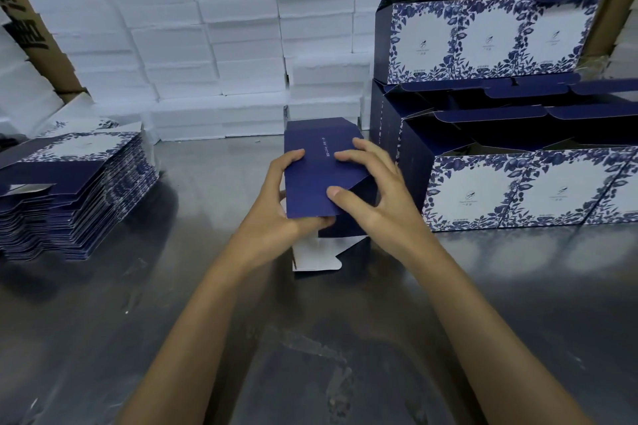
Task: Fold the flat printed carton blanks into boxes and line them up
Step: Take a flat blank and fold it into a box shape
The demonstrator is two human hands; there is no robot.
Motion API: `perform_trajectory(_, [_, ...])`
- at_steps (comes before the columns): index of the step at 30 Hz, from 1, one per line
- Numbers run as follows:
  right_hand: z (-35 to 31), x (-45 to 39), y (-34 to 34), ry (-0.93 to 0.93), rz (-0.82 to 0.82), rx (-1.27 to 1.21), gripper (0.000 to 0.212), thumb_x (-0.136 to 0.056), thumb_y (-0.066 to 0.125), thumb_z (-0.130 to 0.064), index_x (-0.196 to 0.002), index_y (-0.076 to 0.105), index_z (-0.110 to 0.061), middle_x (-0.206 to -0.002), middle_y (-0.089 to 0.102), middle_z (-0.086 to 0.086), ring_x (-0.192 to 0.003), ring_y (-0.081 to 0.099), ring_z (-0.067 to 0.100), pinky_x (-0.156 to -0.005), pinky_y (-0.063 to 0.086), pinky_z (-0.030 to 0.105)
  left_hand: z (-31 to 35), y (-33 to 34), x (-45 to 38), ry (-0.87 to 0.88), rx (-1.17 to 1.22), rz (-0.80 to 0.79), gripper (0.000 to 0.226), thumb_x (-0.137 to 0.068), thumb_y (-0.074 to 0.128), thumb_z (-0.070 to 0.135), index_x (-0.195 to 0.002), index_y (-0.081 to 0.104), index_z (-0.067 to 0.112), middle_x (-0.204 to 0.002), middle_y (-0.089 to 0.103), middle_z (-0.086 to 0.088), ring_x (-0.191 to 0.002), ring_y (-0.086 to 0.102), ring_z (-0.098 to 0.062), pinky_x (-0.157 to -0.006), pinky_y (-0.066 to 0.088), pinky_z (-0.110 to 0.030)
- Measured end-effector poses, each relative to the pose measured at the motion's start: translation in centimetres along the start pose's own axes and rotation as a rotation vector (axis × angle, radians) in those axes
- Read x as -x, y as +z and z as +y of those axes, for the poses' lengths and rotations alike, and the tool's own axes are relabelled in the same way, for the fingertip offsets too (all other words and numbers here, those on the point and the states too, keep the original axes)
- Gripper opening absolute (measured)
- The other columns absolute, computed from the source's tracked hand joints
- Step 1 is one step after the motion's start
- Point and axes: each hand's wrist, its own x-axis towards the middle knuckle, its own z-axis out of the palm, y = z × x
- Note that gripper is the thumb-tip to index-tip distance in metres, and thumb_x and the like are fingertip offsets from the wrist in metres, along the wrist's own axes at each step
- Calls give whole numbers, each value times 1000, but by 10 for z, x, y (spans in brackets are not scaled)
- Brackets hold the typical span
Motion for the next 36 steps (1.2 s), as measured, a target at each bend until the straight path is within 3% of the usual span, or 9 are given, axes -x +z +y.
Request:
perform_trajectory(2, [4,-1,-1,-1,1,-19,43,-89,75,-18,-129,61,-28,-151,38,-15,-142,34,3,-119,32,34,2,-6,1,-21,1,-105,103,-63,94,19,-141,34,49,-127,49,37,-112,56,10,-80,50,-9])
perform_trajectory(4, [7,-1,0,-25,30,1,43,-88,76,-17,-128,62,-26,-148,40,-12,-141,37,6,-117,35,37,5,-6,2,-23,-2,-109,102,-61,91,27,-142,34,49,-133,46,30,-110,54,15,-78,48,-5])
perform_trajectory(10, [6,0,5,-68,130,46,36,-85,81,-19,-119,69,-24,-139,47,-10,-134,45,12,-111,42,38,7,9,1,110,1,131,44,-87,74,11,-124,61,31,-135,57,10,-114,60,0,-79,52,-14])
perform_trajectory(15, [-2,1,4,-12,128,-63,28,-85,81,-18,-105,72,-35,-137,48,-12,-135,43,15,-113,39,41,5,13,0,143,55,164,30,-88,73,6,-111,68,24,-132,60,1,-113,61,-3,-77,53,-15])
perform_trajectory(20, [-5,4,8,24,149,-125,26,-86,79,-17,-98,73,-40,-139,47,-14,-138,39,11,-115,34,30,3,16,0,148,137,174,26,-87,74,8,-104,72,27,-128,64,1,-121,60,-13,-85,55,-24])
perform_trajectory(26, [-5,0,12,35,190,-130,23,-86,79,-16,-92,74,-37,-136,51,-14,-135,41,10,-107,29,15,3,21,0,142,116,239,22,-87,73,5,-101,73,22,-124,66,0,-122,60,-15,-103,51,-39])
perform_trajectory(31, [-1,1,4,32,117,-151,25,-87,78,-18,-101,76,-39,-141,48,-18,-139,38,8,-108,33,18,3,11,-2,95,161,156,22,-90,71,9,-107,73,23,-130,64,3,-121,61,-17,-102,52,-46])
perform_trajectory(36, [-2,-1,11,34,191,-122,22,-87,78,-16,-95,75,-36,-139,51,-16,-136,40,9,-100,25,3,3,19,0,154,129,216,22,-90,70,6,-101,74,26,-125,67,3,-117,63,-11,-95,52,-26])
